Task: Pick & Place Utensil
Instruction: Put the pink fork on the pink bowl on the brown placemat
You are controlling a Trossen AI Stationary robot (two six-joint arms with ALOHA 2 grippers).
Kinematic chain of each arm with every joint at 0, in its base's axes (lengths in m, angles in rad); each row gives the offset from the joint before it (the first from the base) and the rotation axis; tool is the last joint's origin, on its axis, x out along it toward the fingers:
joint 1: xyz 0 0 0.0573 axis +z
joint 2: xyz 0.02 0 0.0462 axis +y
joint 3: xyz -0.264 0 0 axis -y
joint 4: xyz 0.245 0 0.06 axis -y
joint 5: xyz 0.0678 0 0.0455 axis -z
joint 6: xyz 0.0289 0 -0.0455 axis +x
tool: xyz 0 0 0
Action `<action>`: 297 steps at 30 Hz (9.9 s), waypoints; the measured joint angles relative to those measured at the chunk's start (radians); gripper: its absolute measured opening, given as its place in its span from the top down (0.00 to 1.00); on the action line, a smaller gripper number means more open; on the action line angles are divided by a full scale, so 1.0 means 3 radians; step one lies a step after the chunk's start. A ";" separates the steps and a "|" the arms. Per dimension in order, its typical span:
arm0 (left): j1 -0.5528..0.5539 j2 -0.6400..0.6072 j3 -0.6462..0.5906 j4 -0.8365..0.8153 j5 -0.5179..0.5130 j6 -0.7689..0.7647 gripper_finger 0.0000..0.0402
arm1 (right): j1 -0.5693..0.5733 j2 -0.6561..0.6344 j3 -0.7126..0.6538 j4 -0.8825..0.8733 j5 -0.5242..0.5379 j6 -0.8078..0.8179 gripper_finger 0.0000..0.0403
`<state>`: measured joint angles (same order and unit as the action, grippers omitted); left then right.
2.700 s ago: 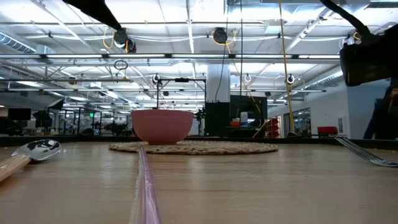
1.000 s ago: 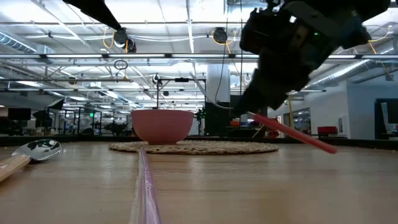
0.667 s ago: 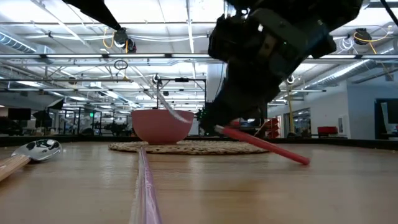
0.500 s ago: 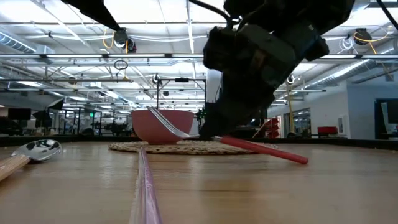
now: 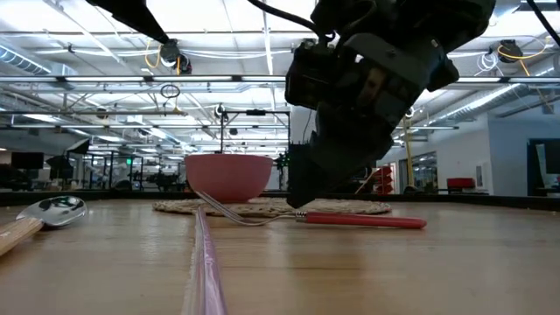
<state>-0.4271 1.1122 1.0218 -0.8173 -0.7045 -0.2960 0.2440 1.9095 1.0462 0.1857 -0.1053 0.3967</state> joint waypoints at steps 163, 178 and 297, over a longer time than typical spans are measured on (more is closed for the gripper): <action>0.0684 0.3569 0.1600 0.1383 0.2522 0.0081 0.83 | 0.1026 -0.3348 -0.1823 -0.1507 0.1658 0.0297 0.58; 0.0687 0.3518 0.1596 0.1373 0.2481 0.0131 0.84 | 0.1026 -0.3347 -0.1823 -0.1483 0.1656 0.0299 0.58; 0.2055 0.1946 -0.1356 0.5661 0.0424 0.0391 0.83 | 0.1024 -0.3354 -0.2783 0.0928 0.1745 -0.0566 0.58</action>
<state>0.1894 1.6958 0.6151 0.8811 -0.5774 -0.1787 0.5510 0.9031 0.2111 0.4641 0.4183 0.2268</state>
